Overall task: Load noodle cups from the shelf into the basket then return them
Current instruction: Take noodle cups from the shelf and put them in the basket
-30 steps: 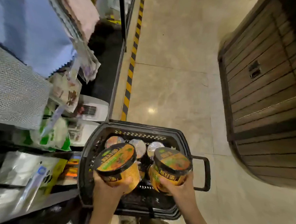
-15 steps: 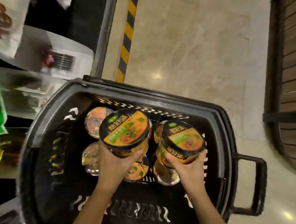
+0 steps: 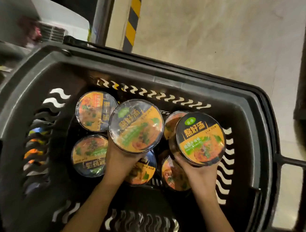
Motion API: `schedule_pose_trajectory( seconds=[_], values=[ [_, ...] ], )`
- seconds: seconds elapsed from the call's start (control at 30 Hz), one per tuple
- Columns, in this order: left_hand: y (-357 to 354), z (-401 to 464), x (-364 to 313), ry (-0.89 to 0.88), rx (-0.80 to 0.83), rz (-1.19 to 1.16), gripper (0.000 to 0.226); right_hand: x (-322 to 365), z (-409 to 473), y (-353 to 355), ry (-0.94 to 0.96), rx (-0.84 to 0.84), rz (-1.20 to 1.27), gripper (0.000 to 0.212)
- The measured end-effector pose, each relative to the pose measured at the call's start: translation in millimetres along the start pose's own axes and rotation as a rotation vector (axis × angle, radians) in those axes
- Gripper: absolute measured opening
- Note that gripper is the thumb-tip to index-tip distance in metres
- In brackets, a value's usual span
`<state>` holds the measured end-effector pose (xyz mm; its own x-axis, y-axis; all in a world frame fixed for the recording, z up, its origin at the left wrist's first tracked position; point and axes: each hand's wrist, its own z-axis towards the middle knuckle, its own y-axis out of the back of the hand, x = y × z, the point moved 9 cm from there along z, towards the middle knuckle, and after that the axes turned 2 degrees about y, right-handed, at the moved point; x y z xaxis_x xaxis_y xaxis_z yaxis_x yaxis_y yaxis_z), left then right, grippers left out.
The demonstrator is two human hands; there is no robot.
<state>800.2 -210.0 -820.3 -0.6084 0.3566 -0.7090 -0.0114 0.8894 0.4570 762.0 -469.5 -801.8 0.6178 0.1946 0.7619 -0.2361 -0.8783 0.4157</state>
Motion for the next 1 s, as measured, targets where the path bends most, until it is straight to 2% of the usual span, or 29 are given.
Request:
schedule_pose_trajectory(
  seconds=[0.1, 0.17, 0.3, 0.43, 0.53, 0.87, 1.0],
  values=[
    [4.6, -11.5, -2.7, 0.001, 0.027, 0.027, 0.110, 11.0, -14.0, 1.1, 0.053, 0.025, -0.001, 0.090],
    [8.2, -21.5, -9.1, 0.029, 0.055, -0.009, 0.107, 21.0, -24.1, 4.3, 0.077, 0.045, 0.025, 0.093],
    [13.7, -35.4, -16.1, 0.082, 0.148, -0.123, 0.096, 20.2, -36.5, 7.4, -0.039, 0.145, 0.089, 0.096],
    [17.1, -41.5, -24.5, 0.189, 0.181, -0.332, 0.051, 11.6, -36.8, 16.9, -0.222, 0.136, 0.244, 0.056],
    [19.9, -39.0, -25.8, 0.228, 0.125, -0.443, 0.033, 8.6, -33.6, 24.2, -0.282, 0.071, 0.310, 0.031],
    [14.5, -20.2, -39.3, 0.238, 0.063, -0.546, 0.027, 21.7, -12.9, 25.9, -0.316, 0.031, 0.386, 0.035],
    [12.4, -14.7, -33.9, 0.255, 0.058, -0.531, 0.037, 26.2, -2.3, 17.1, -0.301, 0.049, 0.333, 0.043]
  ],
)
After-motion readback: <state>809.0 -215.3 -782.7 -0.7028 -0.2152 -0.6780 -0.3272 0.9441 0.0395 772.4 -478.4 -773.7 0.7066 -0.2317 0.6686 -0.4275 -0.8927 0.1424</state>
